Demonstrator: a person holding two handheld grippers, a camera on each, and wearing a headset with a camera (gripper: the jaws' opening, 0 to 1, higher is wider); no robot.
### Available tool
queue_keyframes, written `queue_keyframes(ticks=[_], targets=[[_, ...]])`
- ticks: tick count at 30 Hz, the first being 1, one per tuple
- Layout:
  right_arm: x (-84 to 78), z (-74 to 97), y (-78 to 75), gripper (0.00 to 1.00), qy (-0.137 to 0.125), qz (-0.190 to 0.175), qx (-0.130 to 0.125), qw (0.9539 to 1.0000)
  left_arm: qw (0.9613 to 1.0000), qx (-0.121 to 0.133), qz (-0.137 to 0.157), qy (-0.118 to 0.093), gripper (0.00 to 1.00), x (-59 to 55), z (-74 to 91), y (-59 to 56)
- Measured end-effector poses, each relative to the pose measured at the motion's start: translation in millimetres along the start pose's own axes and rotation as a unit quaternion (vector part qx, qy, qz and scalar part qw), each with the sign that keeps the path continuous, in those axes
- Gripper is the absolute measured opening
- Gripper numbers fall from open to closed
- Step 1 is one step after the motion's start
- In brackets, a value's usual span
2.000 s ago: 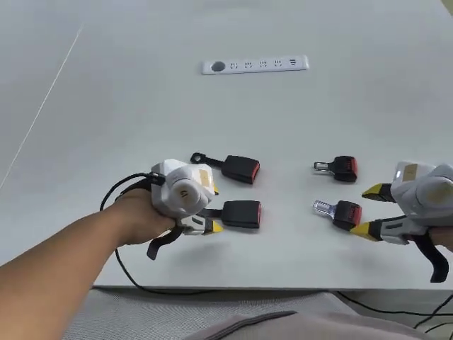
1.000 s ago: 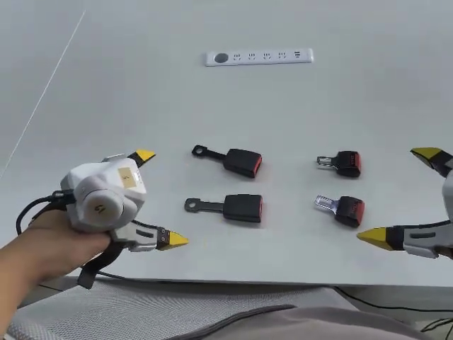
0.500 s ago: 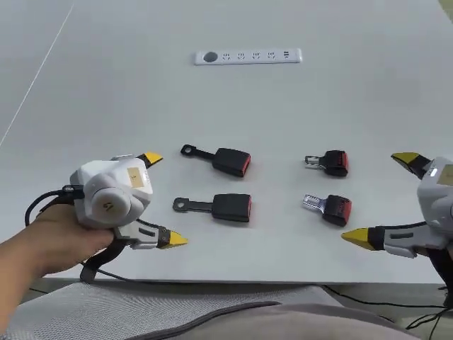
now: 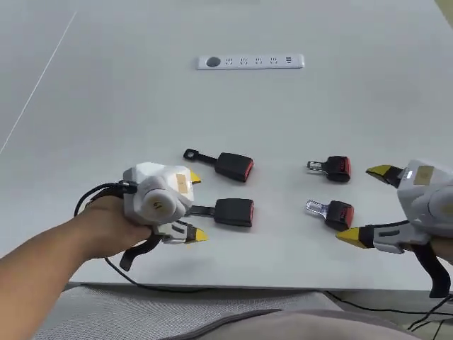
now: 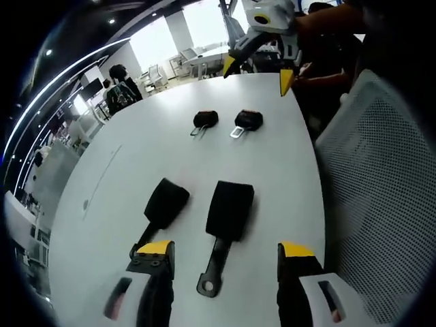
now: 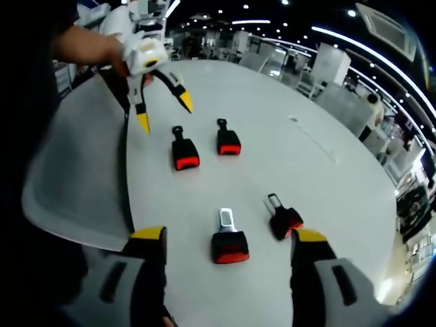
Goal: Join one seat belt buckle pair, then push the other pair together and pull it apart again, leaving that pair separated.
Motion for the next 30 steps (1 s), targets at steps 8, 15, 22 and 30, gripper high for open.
queue_keyframes(ticks=[8,15,22,30], targets=[[-4.8,-14.5,-4.0,0.58,0.017,0.02,0.022,0.9994,0.9996,-0.018,-0.023,0.005,0.52,5.6,-25.4,4.7],[-15.5,-27.6,-6.1,0.45,0.044,0.015,0.048,0.9978,0.9994,-0.03,-0.018,0.009,0.5,12.9,-41.3,9.8],[-19.5,-36.8,-11.4,0.41,0.061,0.02,0.057,0.9964,0.9981,-0.053,-0.024,0.019,0.46,16.5,-55.3,12.4],[-25.4,-45.6,-17.1,0.39,0.085,0.024,0.07,0.9936,0.9968,-0.068,-0.028,0.03,0.43,13.5,-63.7,13.1]])
Point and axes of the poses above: the centre of the closed fingertips' face, and the gripper's own axes: z roughly backward along the fingers, y roughly to its left, x roughly out of its top, the point moved 9 cm from there along z, roughly backward along the fingers, and after that the axes turned 6 degrees about -z, right-handed, at the moved point
